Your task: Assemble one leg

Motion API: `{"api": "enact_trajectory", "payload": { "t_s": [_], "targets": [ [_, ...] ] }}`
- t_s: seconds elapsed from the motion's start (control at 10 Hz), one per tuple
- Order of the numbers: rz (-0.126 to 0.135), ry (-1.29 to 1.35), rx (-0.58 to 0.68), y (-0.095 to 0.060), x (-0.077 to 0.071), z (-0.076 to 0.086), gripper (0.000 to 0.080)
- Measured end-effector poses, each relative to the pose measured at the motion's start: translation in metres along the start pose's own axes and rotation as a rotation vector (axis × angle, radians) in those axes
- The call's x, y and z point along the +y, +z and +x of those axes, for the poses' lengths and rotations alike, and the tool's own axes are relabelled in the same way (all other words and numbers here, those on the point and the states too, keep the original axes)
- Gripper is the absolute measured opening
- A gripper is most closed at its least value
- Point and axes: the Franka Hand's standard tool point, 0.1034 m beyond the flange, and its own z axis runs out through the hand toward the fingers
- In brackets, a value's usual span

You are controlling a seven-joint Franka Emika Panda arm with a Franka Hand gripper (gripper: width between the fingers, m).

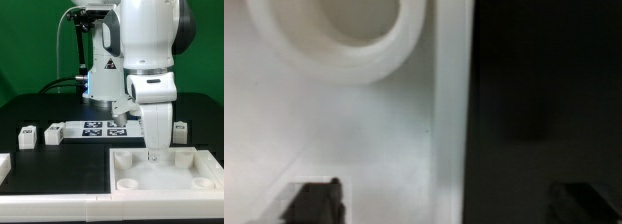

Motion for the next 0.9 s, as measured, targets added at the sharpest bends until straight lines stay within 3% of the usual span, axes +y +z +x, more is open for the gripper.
{"api": "enact_trajectory", "payload": {
  "t_s": [0.7,0.9],
  "targets": [
    [-0.001,0.001,0.000,0.000,0.000,0.000,0.0649],
    [-0.026,0.039,-0.008,-0.019,-0.009,0.001,0.0649]
  ]
}}
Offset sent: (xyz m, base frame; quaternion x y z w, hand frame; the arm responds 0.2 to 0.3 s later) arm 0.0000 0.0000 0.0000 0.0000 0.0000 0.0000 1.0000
